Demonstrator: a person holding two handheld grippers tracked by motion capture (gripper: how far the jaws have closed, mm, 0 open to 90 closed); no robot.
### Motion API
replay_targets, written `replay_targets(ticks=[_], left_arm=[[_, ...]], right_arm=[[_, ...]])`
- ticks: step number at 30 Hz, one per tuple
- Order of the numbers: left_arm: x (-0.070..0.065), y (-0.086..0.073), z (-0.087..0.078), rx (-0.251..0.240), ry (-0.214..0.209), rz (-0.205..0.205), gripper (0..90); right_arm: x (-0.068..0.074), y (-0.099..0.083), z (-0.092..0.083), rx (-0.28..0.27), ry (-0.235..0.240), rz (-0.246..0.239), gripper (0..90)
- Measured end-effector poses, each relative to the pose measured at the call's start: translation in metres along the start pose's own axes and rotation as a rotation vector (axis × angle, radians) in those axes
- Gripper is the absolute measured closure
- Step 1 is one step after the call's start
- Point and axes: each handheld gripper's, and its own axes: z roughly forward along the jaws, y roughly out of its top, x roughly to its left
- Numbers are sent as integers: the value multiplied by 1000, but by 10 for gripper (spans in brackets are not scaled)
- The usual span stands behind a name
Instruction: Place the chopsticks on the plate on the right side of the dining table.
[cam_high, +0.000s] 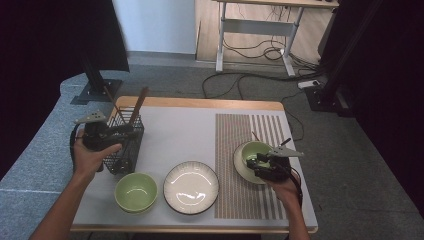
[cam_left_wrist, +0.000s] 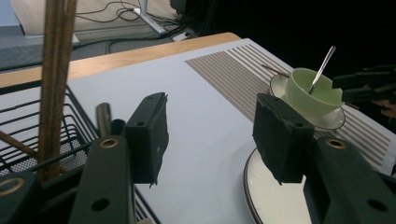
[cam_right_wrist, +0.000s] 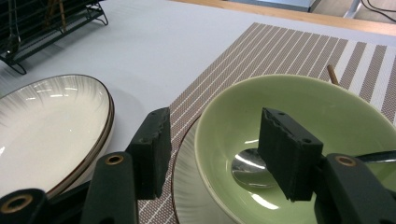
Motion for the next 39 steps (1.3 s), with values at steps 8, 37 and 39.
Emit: replay_targets(ticks=[8, 37, 39], left_arm=[[24, -2, -7, 1, 42, -26, 451], [66, 6, -21, -14, 135, -74, 450], [69, 5, -21, -12, 140, -82, 450]], right_arm=[[-2, -1, 1, 0, -7, 0, 446], [0, -5, 4, 13, -24, -9, 455], [1, -5, 4, 10, -22, -10, 455]])
